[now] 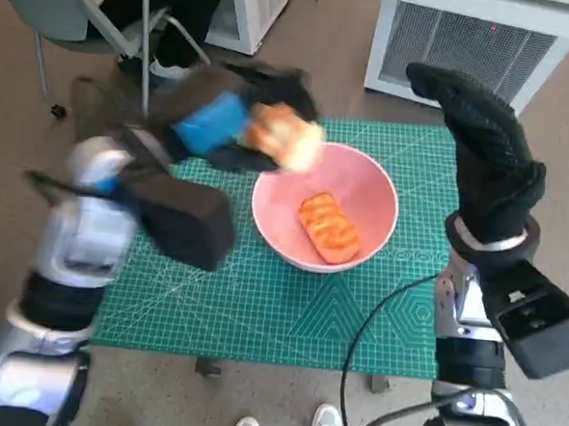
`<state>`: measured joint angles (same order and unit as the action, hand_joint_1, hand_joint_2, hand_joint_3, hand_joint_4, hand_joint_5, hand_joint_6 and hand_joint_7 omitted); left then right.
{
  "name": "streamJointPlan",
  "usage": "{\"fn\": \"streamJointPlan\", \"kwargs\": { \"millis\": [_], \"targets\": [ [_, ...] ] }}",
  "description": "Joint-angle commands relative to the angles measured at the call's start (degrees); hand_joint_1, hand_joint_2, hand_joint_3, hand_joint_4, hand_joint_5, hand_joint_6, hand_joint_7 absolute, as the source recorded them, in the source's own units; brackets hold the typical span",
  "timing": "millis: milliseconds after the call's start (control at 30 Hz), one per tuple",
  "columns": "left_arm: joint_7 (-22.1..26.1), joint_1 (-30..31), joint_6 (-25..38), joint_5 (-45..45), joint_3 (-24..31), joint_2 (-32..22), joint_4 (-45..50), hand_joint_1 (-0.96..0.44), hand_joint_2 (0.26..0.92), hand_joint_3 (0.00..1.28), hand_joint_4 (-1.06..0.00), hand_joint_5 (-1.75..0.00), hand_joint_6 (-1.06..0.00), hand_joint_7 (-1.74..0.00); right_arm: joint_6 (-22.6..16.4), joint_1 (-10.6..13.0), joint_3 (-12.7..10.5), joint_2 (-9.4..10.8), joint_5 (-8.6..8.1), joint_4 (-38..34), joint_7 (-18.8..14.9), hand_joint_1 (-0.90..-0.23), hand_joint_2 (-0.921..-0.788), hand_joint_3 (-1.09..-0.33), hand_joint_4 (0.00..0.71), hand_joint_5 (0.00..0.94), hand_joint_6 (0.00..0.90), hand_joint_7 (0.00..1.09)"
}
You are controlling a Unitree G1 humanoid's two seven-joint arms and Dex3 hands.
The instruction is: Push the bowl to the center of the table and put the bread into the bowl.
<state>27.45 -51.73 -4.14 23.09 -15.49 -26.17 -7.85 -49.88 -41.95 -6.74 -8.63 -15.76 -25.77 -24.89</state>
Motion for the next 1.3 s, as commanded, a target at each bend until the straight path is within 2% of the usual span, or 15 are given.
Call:
{"fn": "streamJointPlan", "kwargs": {
  "millis": [33, 67, 133, 167, 200, 267, 367, 500, 767, 1033, 1167, 1300],
  "targets": [
    [1.5, -3.18, -0.67, 2.8, -3.72, 1.77, -3.84, -0.27, 0.921, 0.23, -0.52, -0.43, -0.5, -1.41, 0.16, 0.83, 0.03, -0.05, 0.26, -0.16, 0.07, -0.555, -0.921, -0.786, -0.001, 0.503, -0.001, 0.64],
    [2.28, -3.93, -0.52, 3.22, -4.63, 2.3, -5.38, -0.24, 0.899, 0.21, -0.5, -0.35, -0.46, -1.25, 0.19, 0.94, 0.02, -0.1, 0.36, 0.07, 0.16, -0.553, -0.921, -0.787, -0.001, 0.503, -0.001, 0.64],
    [3.63, -5.01, -0.25, 3.54, -5.73, 3.07, -7.83, -0.16, 0.873, 0.11, -0.43, -0.14, -0.46, -0.62, 0.25, 1.13, 0.0, -0.2, 0.5, 0.47, 0.27, -0.547, -0.921, -0.792, -0.001, 0.504, -0.001, 0.64],
    [4.11, -5.35, -0.17, 3.52, -6.02, 3.29, -8.67, -0.15, 0.87, 0.08, -0.38, -0.09, -0.46, -0.42, 0.28, 1.2, 0.0, -0.24, 0.55, 0.62, 0.31, -0.545, -0.921, -0.794, -0.001, 0.504, -0.001, 0.63],
    [4.96, -5.72, 0.21, 3.44, -6.4, 3.62, -9.63, -0.15, 0.869, 0.07, -0.36, -0.07, -0.46, -0.35, 0.35, 1.27, -0.04, -0.35, 0.59, 0.77, 0.33, -0.544, -0.921, -0.795, -0.001, 0.504, -0.001, 0.63],
    [6.28, -6.18, 0.84, 3.3, -6.82, 4.16, -10.94, -0.15, 0.864, 0.03, -0.27, -0.03, -0.44, -0.17, 0.48, 1.38, -0.1, -0.49, 0.64, 1.04, 0.38, -0.543, -0.921, -0.799, -0.001, 0.505, -0.001, 0.63],
    [7.7, -6.47, 1.86, 3.06, -7.03, 4.8, -12.21, -0.17, 0.86, 0.02, -0.18, -0.01, -0.4, -0.07, 0.66, 1.52, -0.15, -0.6, 0.67, 1.44, 0.54, -0.545, -0.921, -0.8, -0.001, 0.504, -0.001, 0.62],
    [8.29, -5.56, 3.04, 2.37, -6.43, 5.4, -12.42, -0.2, 0.86, 0.01, -0.11, 0.0, -0.35, -0.02, 0.77, 1.69, -0.29, -0.78, 0.75, 1.85, 0.79, -0.549, -0.921, -0.797, -0.001, 0.504, -0.001, 0.62],
    [6.82, -3.31, 2.67, -0.23, -4.1, 5.89, -12.24, -0.32, 0.872, 0.01, -0.02, 0.0, -0.25, 0.0, 0.84, 1.57, -0.65, -1.07, 0.21, 1.78, 0.68, -0.56, -0.921, -0.785, -0.001, 0.506, -0.001, 0.62],
    [4.62, -0.81, 0.71, -5.55, 1.19, 5.68, -8.22, -0.37, 0.889, 0.01, -0.02, 0.0, -0.23, 0.0, 1.04, 0.96, -1.06, -1.07, -0.19, 1.51, 0.67, -0.555, -0.921, -0.771, 0.001, 0.506, -0.001, 0.62],
    [1.72, 1.69, -1.61, -9.09, 5.32, 6.01, -4.81, -0.4, 0.904, 0.02, -0.03, -0.01, -0.24, -0.01, 1.44, 0.31, -1.35, -1.05, -0.37, 1.25, 0.77, -0.549, -0.921, -0.762, 0.018, 0.477, -0.001, 0.62],
    [-3.16, 4.71, -5.34, -13.67, 9.91, 8.34, -2.28, -0.42, 0.917, 0.04, -0.08, -0.02, -0.28, -0.03, 2.02, -0.37, -1.73, -1.08, -0.49, 1.16, 0.94, -0.546, -0.921, -0.753, 0.043, 0.436, -0.001, 0.64]
  ]
}}
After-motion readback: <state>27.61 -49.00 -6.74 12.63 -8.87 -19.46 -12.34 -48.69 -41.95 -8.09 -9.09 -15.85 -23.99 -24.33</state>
